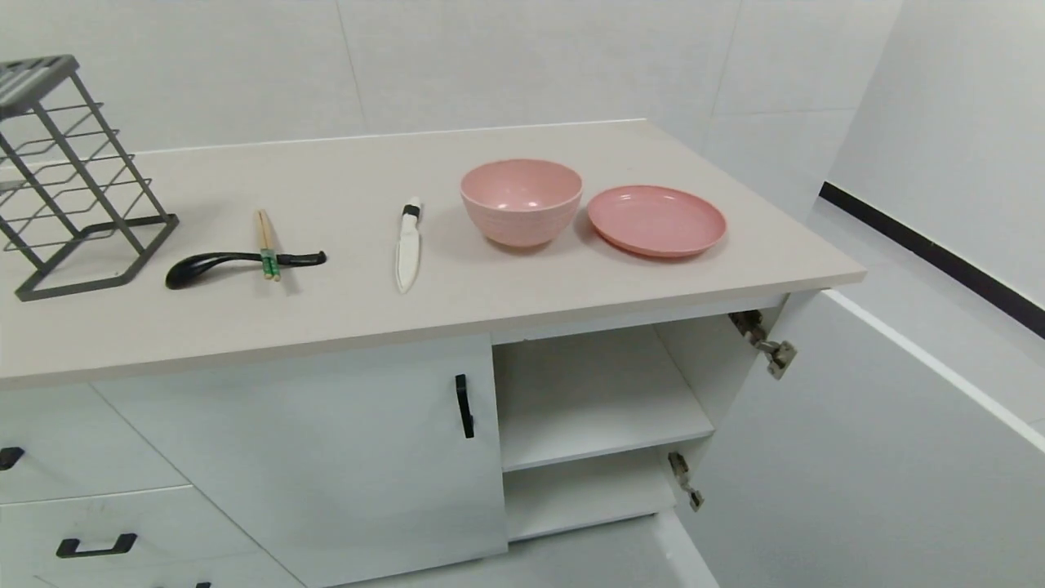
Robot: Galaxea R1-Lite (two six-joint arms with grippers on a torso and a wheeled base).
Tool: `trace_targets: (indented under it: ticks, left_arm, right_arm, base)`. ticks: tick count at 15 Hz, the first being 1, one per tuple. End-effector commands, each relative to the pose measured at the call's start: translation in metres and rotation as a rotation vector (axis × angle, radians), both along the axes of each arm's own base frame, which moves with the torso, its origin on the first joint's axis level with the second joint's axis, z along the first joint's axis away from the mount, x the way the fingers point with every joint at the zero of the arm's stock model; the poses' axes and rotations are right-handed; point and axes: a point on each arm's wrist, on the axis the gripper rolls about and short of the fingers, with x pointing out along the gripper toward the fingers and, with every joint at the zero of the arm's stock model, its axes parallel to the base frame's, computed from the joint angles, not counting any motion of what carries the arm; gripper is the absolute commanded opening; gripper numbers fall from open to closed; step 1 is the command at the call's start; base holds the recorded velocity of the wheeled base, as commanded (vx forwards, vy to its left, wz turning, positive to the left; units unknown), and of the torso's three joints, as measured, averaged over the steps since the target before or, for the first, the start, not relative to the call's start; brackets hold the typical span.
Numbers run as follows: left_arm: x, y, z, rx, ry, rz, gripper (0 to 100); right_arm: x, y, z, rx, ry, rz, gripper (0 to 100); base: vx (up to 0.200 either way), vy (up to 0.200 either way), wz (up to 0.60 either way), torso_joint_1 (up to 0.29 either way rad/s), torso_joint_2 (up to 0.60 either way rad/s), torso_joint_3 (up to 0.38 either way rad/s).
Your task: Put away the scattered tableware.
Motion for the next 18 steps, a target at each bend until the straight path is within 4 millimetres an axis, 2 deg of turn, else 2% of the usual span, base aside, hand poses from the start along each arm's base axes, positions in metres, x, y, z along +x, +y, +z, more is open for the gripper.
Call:
trace_targets:
  ticks: [1,3,7,18]
  left_arm:
    - [0.0000,-0.0005,0.0002,-0.001,0.001,-0.021,100]
    - [0.0000,-0.0005,0.0002,-0.005,0.001,-0.021,100]
    - [0.0008,-0.0005,0.0001,-0.037,-0.013,-0.024,100]
    - [0.0008,-0.0004,0.0001,-0.045,-0.013,-0.018,100]
  right_arm:
    - [0.0000,0.0000,0.0001,0.000,-0.002,0.001,100]
    - [0.0000,0.0000,0.0001,0.000,-0.002,0.001,100]
    - [0.0000,0.0000,0.0001,0.000,-0.002,0.001,100]
    - [0.0000,0.0000,0.0001,0.000,-0.002,0.001,100]
  base:
    - [0.000,0.000,0.00,0.061,-0.48,-0.222]
    - [0.000,0.000,0.00,0.144,-0.50,-0.210]
    - [0.000,0.000,0.00,0.381,-0.49,-0.238]
    - [0.000,0.000,0.00,0.284,-0.54,-0.256]
